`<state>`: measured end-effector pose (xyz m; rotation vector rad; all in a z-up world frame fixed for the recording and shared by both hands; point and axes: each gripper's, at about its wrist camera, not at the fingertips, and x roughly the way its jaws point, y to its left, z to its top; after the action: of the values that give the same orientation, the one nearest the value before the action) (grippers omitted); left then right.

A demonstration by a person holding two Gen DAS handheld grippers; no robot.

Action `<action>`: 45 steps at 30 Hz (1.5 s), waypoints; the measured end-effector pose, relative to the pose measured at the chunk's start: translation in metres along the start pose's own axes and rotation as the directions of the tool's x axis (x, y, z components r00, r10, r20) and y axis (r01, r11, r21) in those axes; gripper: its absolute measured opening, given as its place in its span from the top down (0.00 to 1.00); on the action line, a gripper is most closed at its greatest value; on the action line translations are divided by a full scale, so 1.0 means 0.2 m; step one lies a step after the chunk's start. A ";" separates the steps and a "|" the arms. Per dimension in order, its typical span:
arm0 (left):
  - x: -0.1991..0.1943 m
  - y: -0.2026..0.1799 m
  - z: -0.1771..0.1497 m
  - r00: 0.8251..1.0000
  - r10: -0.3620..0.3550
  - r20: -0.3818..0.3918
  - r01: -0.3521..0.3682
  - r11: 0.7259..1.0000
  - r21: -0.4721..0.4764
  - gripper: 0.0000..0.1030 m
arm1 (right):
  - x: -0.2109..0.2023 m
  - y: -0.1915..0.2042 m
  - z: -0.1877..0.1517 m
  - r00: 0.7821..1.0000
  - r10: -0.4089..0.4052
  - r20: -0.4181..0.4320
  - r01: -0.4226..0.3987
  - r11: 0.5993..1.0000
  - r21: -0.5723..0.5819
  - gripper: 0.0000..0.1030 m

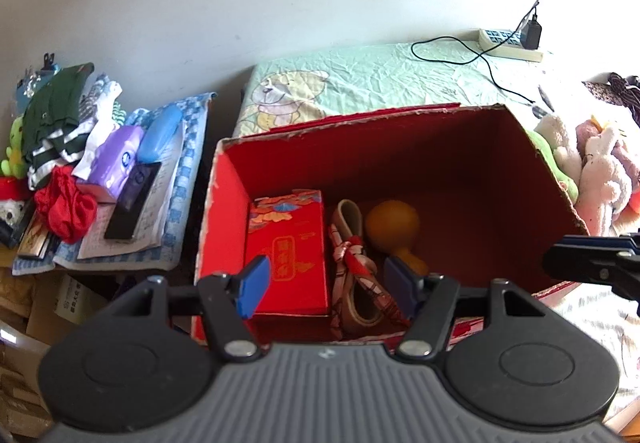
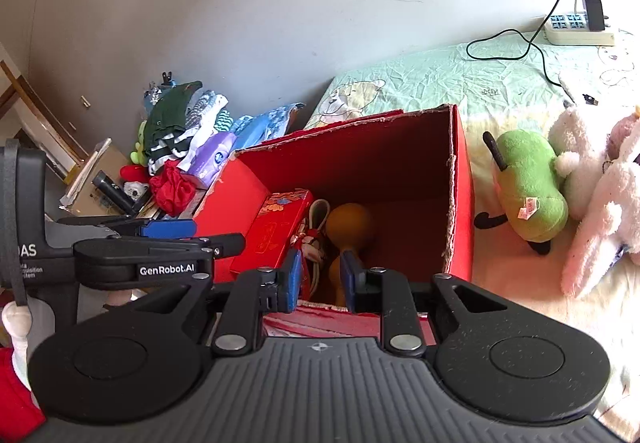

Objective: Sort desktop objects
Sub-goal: 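Withdraw the right gripper from the box toward the tape roll, then grasp the rim of the clear packing tape roll with the right gripper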

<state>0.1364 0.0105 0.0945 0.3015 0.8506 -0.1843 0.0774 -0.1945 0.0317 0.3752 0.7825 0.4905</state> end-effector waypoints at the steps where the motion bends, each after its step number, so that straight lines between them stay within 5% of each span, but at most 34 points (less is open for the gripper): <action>1: -0.01 0.02 -0.01 1.000 0.001 0.000 -0.001 1.000 -0.017 0.35 | -0.01 0.00 -0.01 1.000 0.011 0.000 -0.011 1.000 -0.002 0.77; 9: -0.04 0.14 -0.19 0.999 0.003 -0.041 -0.007 0.993 -0.116 0.34 | 0.07 0.00 -0.14 0.989 0.075 -0.129 -0.074 0.997 0.015 0.77; 20: -0.12 0.24 -0.47 0.995 -0.077 -0.062 0.064 0.978 -0.199 0.36 | 0.22 0.01 -0.30 0.937 0.156 -0.313 -0.147 0.988 0.052 0.76; 34: 0.10 0.21 -0.54 0.979 -0.093 -0.182 0.042 0.962 -0.270 0.42 | 0.34 0.13 -0.26 0.930 0.159 -0.330 -0.161 0.987 0.021 0.75; 40: 0.23 0.23 -0.54 0.961 -0.101 -0.258 0.026 0.960 -0.280 0.72 | 0.45 0.19 -0.25 0.929 0.100 -0.356 -0.113 0.993 -0.018 0.76; 45: 0.28 0.24 -0.54 0.950 -0.139 -0.280 0.046 0.949 -0.312 0.76 | 0.53 0.20 -0.26 0.916 0.082 -0.393 -0.093 0.996 -0.009 0.76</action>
<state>0.1100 0.0902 -0.0065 -0.0017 1.1802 -0.0946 0.0915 -0.0970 -0.0444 0.2891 1.1512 0.6718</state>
